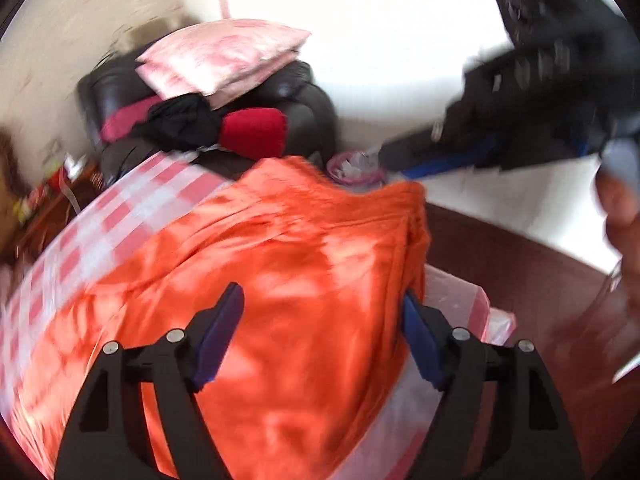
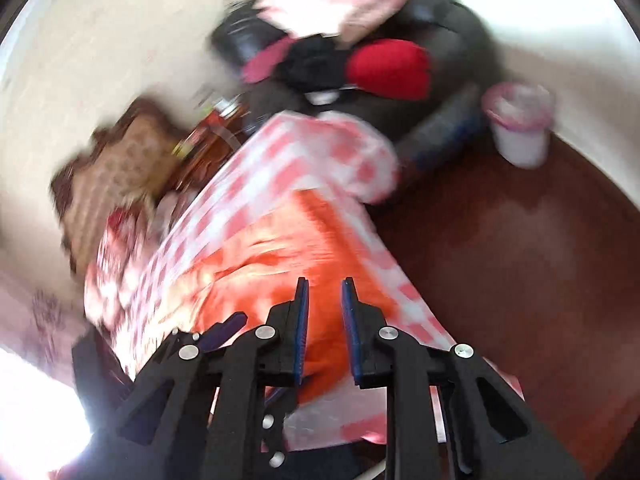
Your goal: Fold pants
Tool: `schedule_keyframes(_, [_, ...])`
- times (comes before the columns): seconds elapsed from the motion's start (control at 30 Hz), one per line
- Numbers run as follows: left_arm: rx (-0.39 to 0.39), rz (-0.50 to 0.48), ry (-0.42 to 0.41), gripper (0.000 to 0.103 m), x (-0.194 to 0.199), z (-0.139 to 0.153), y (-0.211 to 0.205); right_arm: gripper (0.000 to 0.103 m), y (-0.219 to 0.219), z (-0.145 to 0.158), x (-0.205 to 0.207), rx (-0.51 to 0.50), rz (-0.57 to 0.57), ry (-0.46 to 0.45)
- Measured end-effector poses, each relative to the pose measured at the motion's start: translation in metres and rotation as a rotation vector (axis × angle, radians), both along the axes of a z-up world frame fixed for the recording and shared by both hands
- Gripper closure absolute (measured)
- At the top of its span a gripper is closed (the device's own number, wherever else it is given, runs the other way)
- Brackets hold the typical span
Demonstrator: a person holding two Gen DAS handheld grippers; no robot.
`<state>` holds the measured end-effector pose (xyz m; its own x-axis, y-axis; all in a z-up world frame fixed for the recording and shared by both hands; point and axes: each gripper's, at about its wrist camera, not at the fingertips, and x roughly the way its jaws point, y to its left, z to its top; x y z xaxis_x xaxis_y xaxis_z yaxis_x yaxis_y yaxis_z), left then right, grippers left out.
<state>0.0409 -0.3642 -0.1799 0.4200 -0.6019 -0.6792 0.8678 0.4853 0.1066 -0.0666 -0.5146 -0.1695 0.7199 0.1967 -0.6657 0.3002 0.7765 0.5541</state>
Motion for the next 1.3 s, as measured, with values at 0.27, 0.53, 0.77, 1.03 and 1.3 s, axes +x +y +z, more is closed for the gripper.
schedule_keyframes(0.27, [-0.235,0.251,0.33,0.028,0.032,0.016,0.137,0.089,0.042,-0.024,0.026,-0.405,0.06,0.176])
schedule_keyframes(0.53, [-0.075,0.507,0.27,0.069,0.045,-0.016,0.225,0.026,0.108,0.001,0.027,-0.951,-0.033,0.178])
schedule_keyframes(0.77, [-0.078,0.619,0.2,0.06,0.051,-0.02,0.276,0.017,0.198,0.004,0.074,-0.516,0.273,-0.024])
schedule_keyframes(1.03, [-0.059,0.771,0.15,0.025,0.055,-0.025,0.347,0.011,0.203,-0.047,0.132,-0.53,0.202,0.243])
schedule_keyframes(1.3, [-0.059,0.978,0.139,0.004,0.065,-0.031,0.448,0.004,0.201,-0.048,0.128,-0.522,0.176,0.259])
